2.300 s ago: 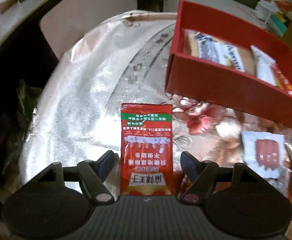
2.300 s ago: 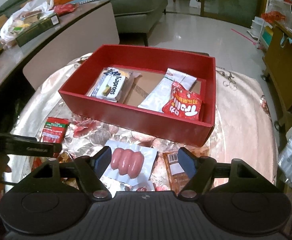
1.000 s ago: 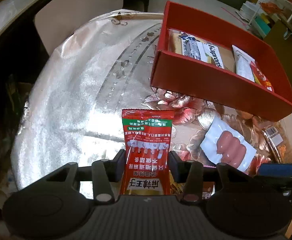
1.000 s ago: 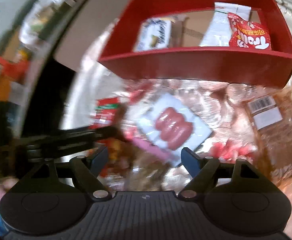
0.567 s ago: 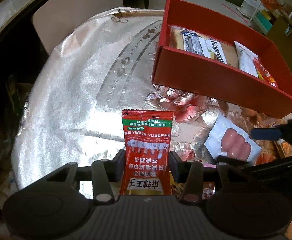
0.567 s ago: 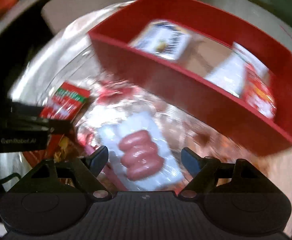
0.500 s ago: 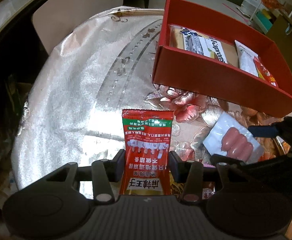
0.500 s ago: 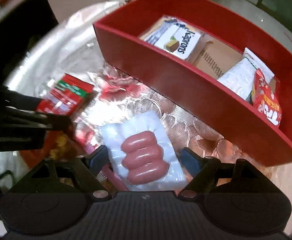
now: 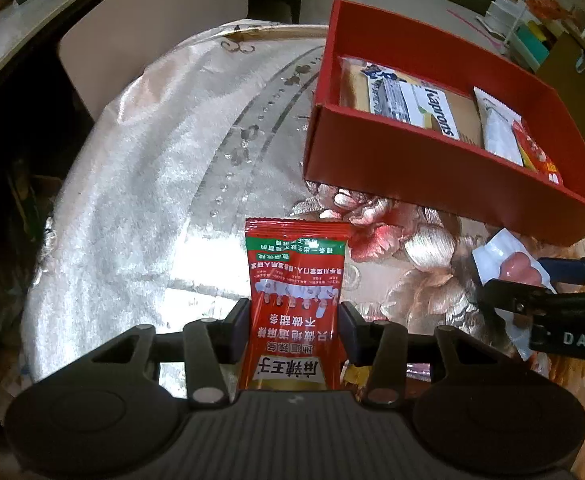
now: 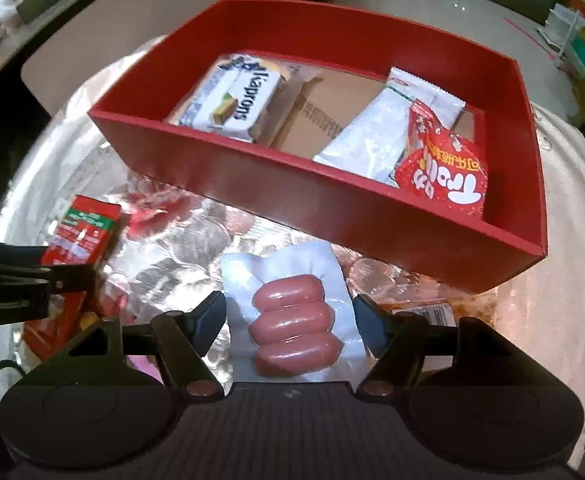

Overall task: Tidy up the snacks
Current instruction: 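Lift the red sauce packet with the left gripper while the right hovers over sausages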

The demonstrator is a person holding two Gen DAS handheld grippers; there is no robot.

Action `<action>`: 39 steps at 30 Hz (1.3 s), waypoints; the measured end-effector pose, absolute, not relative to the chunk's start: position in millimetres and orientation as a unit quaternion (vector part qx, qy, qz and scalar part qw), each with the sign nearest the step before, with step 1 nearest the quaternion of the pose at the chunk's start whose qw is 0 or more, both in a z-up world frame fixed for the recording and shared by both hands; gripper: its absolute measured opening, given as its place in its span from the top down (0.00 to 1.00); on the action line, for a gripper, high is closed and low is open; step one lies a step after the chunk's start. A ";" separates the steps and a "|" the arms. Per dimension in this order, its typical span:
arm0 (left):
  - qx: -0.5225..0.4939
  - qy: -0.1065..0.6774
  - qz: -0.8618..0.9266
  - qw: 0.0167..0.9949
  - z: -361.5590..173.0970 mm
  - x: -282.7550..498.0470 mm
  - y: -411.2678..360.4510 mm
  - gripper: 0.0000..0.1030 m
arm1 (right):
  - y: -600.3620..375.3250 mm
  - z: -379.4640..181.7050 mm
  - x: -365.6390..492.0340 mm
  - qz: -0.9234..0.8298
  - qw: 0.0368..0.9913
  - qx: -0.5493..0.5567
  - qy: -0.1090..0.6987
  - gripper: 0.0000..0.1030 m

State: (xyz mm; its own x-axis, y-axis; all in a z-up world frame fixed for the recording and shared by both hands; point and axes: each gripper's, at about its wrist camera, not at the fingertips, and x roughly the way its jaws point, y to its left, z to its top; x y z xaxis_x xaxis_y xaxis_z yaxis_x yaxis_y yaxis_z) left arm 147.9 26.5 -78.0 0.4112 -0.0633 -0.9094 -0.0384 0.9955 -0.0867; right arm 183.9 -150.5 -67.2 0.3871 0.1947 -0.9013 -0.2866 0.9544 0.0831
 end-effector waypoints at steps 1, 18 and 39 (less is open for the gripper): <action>-0.047 0.541 -0.008 0.840 -76.8 148.4 26.2 0.61 | -150.4 -64.5 183.0 0.147 0.834 -0.042 0.531 0.27; -0.044 0.494 -0.023 0.868 -46.5 151.1 13.3 0.61 | -149.8 -32.5 182.8 0.165 0.856 -0.004 0.491 0.27; -0.023 0.440 -0.039 0.897 -14.5 155.5 -14.2 0.61 | -166.4 -3.2 183.4 0.159 0.880 0.033 0.447 0.27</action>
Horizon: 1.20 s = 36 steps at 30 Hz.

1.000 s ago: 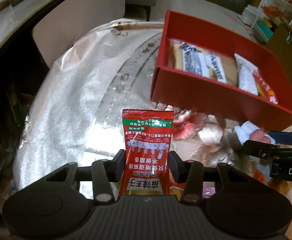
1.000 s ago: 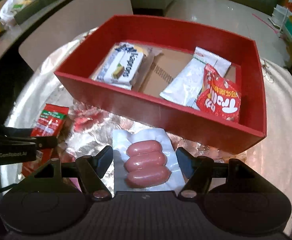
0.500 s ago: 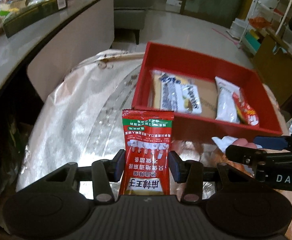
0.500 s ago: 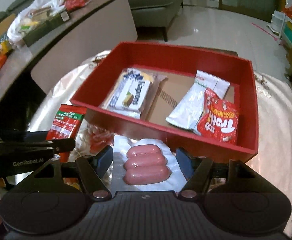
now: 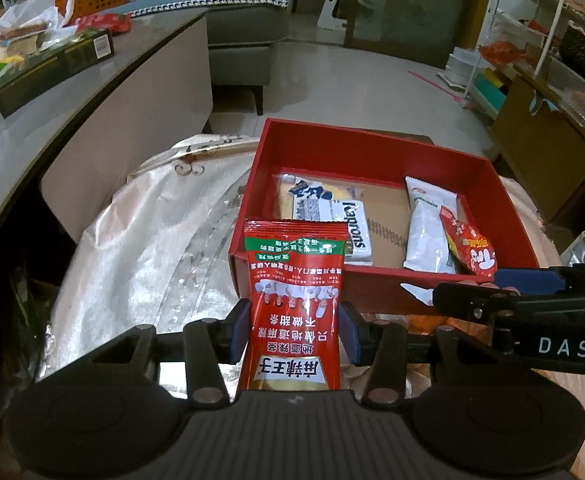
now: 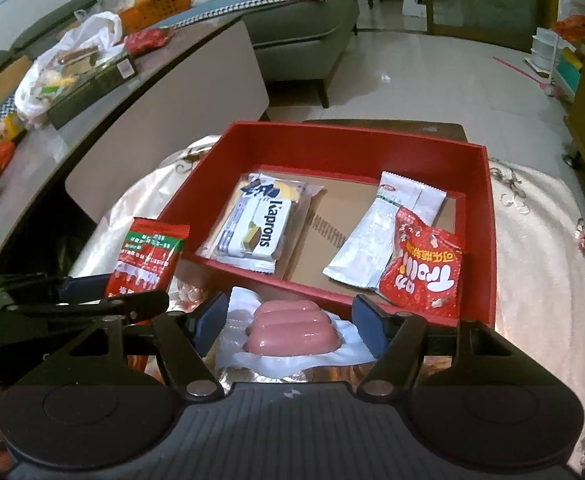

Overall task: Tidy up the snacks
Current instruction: 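Lift the red sauce packet with the left gripper while the right hovers over sausages, then grasp the blue coconut packet with the right gripper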

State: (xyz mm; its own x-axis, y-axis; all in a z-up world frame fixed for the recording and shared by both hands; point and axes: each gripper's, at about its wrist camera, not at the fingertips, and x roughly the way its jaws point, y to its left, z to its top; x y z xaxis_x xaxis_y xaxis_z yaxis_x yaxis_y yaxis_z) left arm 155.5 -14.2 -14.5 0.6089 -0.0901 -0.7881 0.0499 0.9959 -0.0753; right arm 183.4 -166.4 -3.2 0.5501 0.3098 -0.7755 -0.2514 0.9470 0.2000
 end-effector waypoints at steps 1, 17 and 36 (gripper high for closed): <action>-0.023 0.439 -0.040 0.897 -13.7 156.0 -14.9 0.61 | -167.2 -2.6 183.6 0.158 0.880 0.034 0.446 0.27; -0.023 0.418 -0.044 0.907 -1.0 172.7 -30.6 0.61 | -176.4 8.3 190.4 0.148 0.892 0.046 0.425 0.48; -0.018 0.445 -0.054 0.894 -15.6 180.7 -26.7 0.61 | -203.7 -65.0 176.2 0.131 0.820 -0.012 0.558 0.30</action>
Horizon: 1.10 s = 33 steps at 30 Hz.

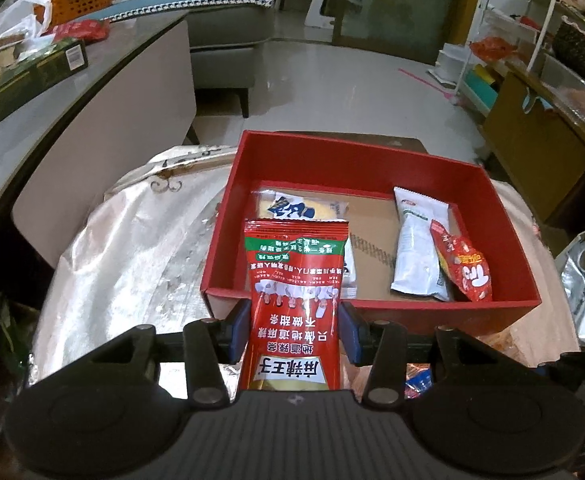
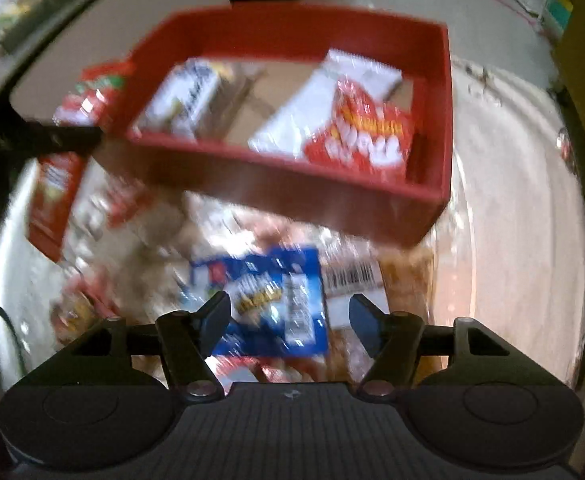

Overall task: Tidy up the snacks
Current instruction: 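Grasp the blue coconut packet with the right gripper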

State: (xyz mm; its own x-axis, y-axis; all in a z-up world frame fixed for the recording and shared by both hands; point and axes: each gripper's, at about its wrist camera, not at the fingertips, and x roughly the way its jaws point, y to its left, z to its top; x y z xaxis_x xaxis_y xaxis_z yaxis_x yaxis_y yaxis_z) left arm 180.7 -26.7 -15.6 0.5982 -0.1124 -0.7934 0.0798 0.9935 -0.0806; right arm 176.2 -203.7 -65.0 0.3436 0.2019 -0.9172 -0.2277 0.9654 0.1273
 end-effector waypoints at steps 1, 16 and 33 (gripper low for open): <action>-0.018 0.446 -0.056 0.893 -16.1 180.1 -26.8 0.61 | -203.1 -64.6 176.3 0.138 0.819 -0.019 0.556 0.30; -0.030 0.464 -0.071 0.883 -21.4 178.7 -15.3 0.61 | -146.9 -81.3 169.9 0.220 0.794 -0.211 0.525 0.25; -0.047 0.460 -0.065 0.884 -19.0 176.8 2.6 0.61 | -120.3 -68.6 156.2 0.318 0.736 -0.320 0.505 0.23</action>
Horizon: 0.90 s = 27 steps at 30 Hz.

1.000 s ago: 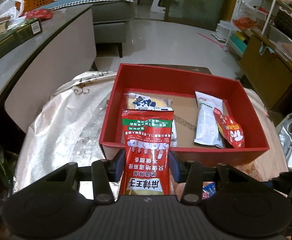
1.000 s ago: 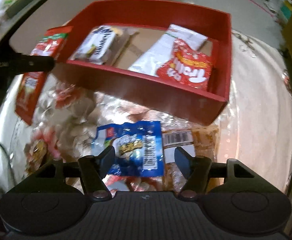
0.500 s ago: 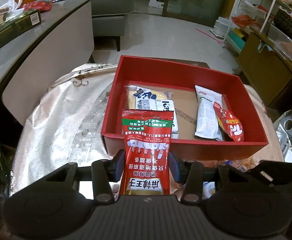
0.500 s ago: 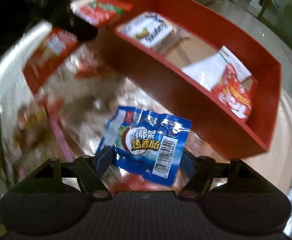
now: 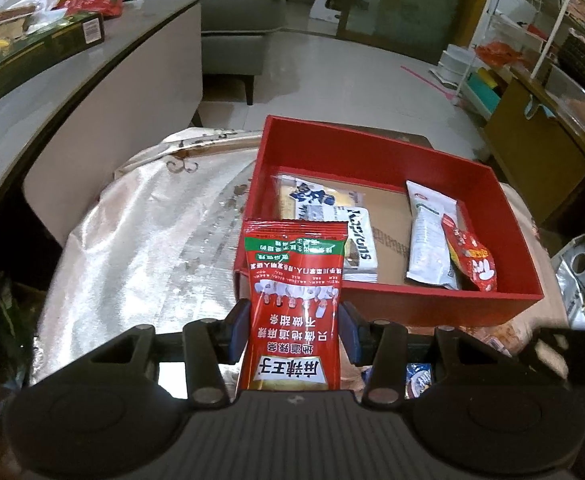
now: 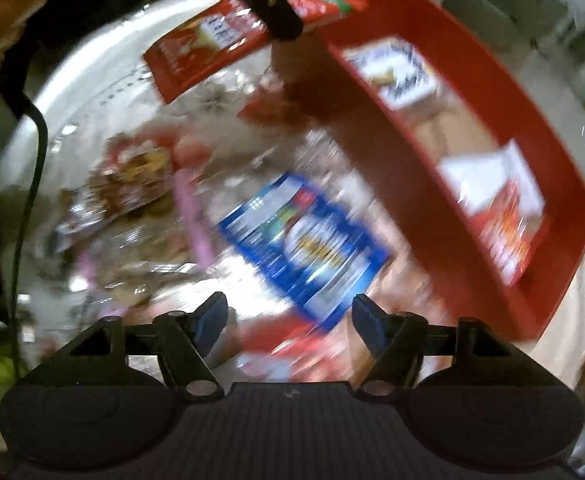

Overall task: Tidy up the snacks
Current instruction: 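Grasp the blue coconut packet with the right gripper, then carry the sauce packet and blue packet over the red box with both grippers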

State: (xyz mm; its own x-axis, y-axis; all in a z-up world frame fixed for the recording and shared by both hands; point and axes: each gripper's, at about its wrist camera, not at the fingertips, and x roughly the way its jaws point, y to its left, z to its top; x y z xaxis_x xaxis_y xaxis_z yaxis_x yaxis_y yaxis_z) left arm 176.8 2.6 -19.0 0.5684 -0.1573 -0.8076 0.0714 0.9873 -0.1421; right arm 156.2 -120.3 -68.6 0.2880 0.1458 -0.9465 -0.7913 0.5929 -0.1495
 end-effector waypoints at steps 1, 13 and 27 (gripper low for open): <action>-0.047 0.462 -0.069 0.883 -19.5 176.6 1.2 0.61 | -114.1 -70.2 164.7 0.322 0.730 -0.331 0.503 0.23; -0.046 0.481 -0.062 0.873 -31.3 180.1 9.6 0.61 | -98.3 -88.6 186.9 0.318 0.734 -0.288 0.526 0.28; -0.030 0.527 -0.059 0.847 -61.9 172.8 6.2 0.48 | -156.2 -66.4 156.8 0.231 0.823 -0.093 0.510 0.29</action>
State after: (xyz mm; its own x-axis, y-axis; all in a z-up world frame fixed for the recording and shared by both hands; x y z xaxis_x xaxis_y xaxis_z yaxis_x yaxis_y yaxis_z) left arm 172.8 6.2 -61.9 0.4372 -0.1321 -0.8896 0.0688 0.9912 -0.1133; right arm 156.8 -156.2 -66.4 0.3717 0.2860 -0.8832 -0.4759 0.8756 0.0832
